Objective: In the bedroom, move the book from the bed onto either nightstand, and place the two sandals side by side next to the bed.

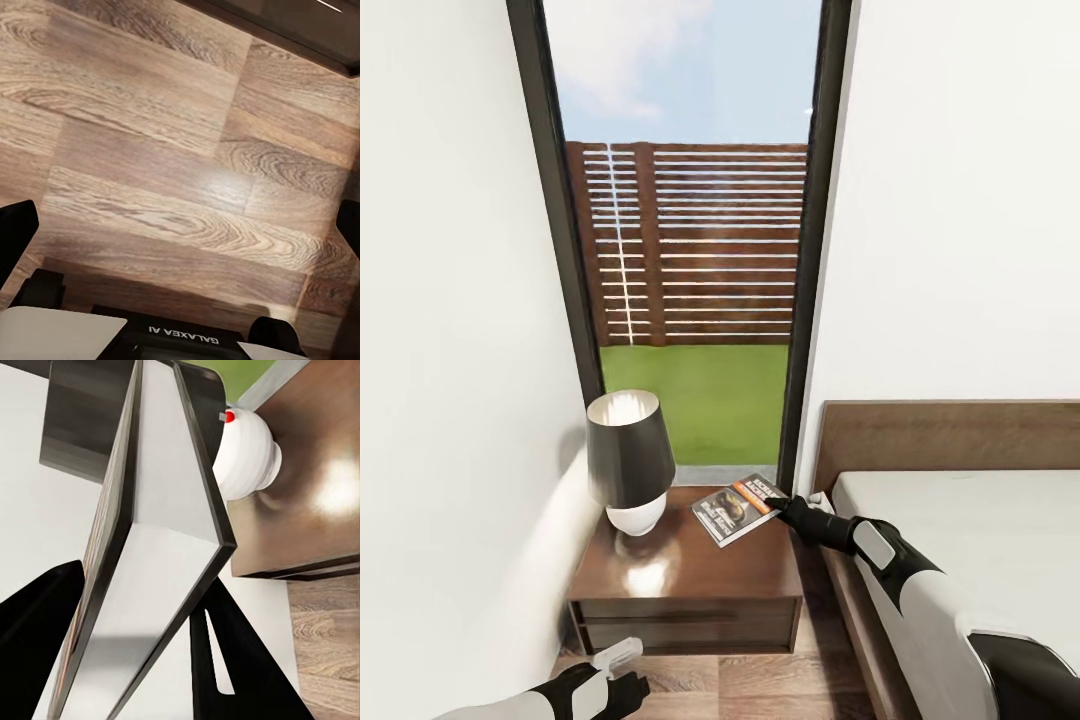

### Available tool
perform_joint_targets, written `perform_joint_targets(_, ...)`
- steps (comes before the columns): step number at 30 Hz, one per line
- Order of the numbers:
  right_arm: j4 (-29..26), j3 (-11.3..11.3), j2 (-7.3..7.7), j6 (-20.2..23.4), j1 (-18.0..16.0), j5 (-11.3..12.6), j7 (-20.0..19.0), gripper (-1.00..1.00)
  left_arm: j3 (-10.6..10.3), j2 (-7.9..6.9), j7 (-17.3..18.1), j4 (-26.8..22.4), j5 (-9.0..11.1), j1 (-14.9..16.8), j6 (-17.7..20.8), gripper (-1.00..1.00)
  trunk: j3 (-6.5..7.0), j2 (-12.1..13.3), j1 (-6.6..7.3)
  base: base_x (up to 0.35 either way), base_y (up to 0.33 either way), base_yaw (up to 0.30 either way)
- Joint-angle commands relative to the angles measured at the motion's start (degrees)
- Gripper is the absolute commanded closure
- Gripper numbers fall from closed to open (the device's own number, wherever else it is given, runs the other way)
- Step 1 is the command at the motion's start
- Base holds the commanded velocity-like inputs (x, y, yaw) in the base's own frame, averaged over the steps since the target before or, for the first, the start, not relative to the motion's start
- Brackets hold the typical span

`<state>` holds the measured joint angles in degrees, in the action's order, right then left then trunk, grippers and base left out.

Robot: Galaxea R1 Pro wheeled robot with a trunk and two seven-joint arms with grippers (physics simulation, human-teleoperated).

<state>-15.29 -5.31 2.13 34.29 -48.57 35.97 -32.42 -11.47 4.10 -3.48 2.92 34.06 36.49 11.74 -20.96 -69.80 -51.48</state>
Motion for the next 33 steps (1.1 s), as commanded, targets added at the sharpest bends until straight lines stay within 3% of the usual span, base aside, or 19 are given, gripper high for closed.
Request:
perform_joint_targets(1, 0.0, -0.5, -0.02, 0.4, 0.0, -0.1, -0.1, 1.00, -0.5, 0.03, -0.1, 0.1, 0.6, 0.1, 0.1, -1.00, -0.07, 0.0, 0.00, 0.000, 0.000, -0.002)
perform_joint_targets(11, 0.0, -0.4, -0.10, 0.4, 0.0, -0.1, 0.0, 1.00, -0.5, -0.30, -0.2, 0.0, 0.5, 0.1, 0.1, -1.00, -0.07, 0.0, 0.00, 0.138, 0.064, 0.000)
perform_joint_targets(18, 0.0, -0.4, -0.08, 0.4, 0.0, -0.2, 0.2, 1.00, -0.2, -3.26, -0.3, -0.5, 0.6, 0.1, 0.5, -1.00, -1.32, -2.9, -1.54, 0.002, 0.001, 0.000)
perform_joint_targets(23, 0.0, -0.4, -0.04, 0.4, 0.0, -0.2, 0.2, 1.00, -0.1, -4.45, -0.3, -0.7, 0.6, 0.1, 0.8, -1.00, -2.22, -4.9, -2.64, 0.000, 0.000, 0.000)
perform_joint_targets(33, 0.0, -0.4, -0.10, 0.3, 0.0, -0.2, 0.2, 1.00, -0.1, -4.75, -0.3, -0.7, 0.7, 0.2, 0.8, -1.00, -4.02, -8.9, -4.83, 0.000, 0.000, 0.000)
